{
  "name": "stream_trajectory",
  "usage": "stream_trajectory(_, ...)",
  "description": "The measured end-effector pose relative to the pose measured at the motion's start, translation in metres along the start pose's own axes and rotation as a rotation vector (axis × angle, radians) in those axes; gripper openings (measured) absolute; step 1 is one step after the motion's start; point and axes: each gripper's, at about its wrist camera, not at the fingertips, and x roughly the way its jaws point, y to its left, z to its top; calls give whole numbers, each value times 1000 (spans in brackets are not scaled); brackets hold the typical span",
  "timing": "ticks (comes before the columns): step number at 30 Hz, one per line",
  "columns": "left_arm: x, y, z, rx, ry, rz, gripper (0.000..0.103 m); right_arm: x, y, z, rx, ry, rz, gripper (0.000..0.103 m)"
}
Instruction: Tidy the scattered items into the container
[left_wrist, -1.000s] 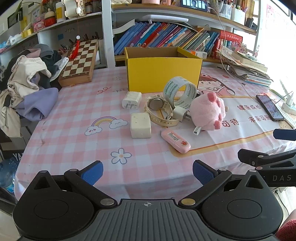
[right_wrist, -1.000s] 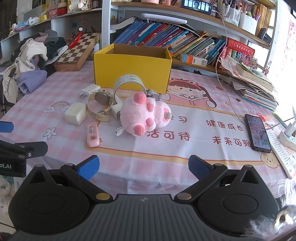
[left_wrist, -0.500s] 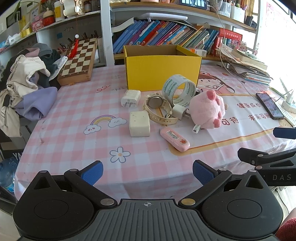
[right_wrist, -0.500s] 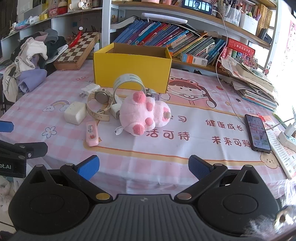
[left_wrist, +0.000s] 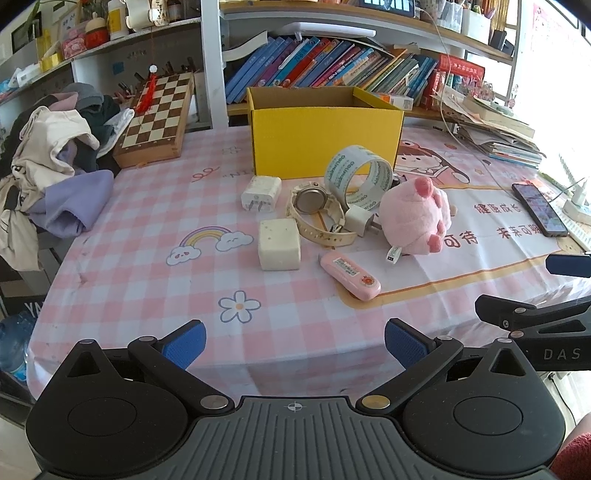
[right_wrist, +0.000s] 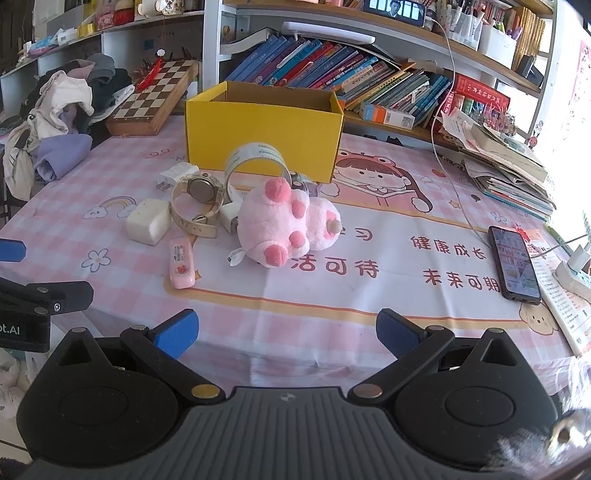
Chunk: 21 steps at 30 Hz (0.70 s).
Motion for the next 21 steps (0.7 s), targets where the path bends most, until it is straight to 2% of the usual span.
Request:
stream_trajectory(10, 1, 0, 2, 3, -2, 13, 103, 0, -2, 1, 10, -5, -4, 103)
stream_trajectory(21, 1, 0, 4, 12, -7, -9, 103, -1, 0, 3, 8, -9, -12, 103)
